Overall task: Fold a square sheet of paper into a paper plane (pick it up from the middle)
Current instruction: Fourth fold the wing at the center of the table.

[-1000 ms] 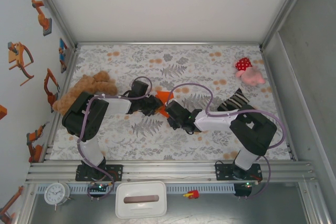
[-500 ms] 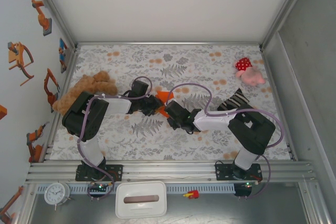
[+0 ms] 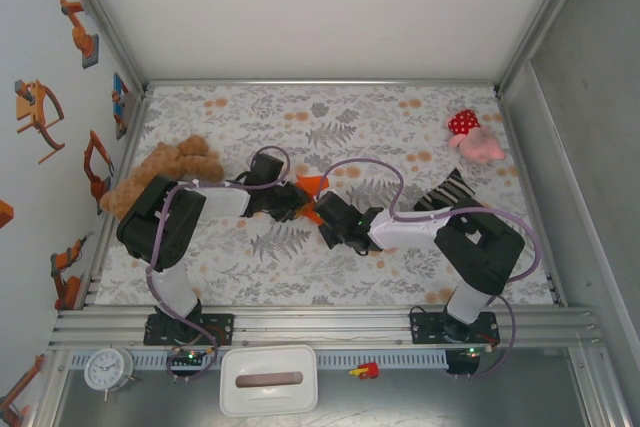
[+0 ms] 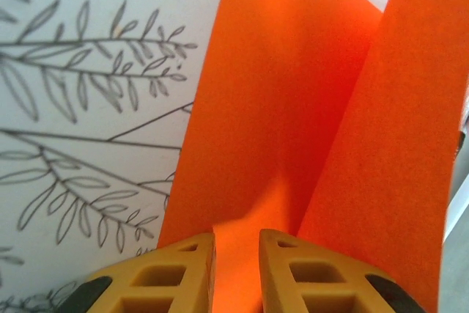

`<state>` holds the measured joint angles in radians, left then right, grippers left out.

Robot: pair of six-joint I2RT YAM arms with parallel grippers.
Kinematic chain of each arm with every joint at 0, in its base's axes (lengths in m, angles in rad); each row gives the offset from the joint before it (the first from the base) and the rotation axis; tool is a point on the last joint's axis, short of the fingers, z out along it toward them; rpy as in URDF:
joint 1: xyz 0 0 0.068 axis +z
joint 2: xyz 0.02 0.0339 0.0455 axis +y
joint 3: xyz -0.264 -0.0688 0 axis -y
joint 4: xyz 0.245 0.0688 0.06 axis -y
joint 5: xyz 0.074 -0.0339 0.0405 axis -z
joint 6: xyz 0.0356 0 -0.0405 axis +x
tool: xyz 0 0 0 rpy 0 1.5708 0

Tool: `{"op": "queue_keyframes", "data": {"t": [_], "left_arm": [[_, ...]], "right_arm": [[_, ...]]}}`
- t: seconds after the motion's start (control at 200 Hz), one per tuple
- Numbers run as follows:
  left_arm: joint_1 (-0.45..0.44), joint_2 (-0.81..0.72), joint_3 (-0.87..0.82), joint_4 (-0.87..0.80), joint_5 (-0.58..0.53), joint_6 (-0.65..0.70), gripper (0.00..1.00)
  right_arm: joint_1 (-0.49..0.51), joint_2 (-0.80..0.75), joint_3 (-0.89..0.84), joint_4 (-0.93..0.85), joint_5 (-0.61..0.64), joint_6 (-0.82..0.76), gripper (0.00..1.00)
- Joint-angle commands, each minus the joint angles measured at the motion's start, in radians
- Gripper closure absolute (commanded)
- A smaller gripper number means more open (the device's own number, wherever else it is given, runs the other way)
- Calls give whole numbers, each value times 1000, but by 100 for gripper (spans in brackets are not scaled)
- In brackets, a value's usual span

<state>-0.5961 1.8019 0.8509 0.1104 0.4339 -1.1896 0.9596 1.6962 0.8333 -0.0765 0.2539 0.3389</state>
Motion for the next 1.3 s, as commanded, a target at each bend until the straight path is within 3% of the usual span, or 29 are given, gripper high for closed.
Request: {"op": "queue_keyframes", "data": {"t": [0.0, 0.29, 0.571, 0.916, 1.297], "left_arm": [[-10, -22, 17, -71, -12, 28, 76], [-16, 1, 16, -66, -12, 24, 78], [-16, 7, 15, -66, -11, 25, 79], [-15, 1, 16, -68, -9, 25, 79], [-11, -87, 13, -130, -70, 35, 73]], "right_arm": [[-7, 0, 7, 12, -12, 1, 94], [-7, -23, 20, -4, -16, 14, 85], [-7, -15, 27, -8, -15, 15, 83], [-7, -10, 20, -5, -28, 26, 84], [-7, -4, -14, 18, -59, 50, 94]]}}
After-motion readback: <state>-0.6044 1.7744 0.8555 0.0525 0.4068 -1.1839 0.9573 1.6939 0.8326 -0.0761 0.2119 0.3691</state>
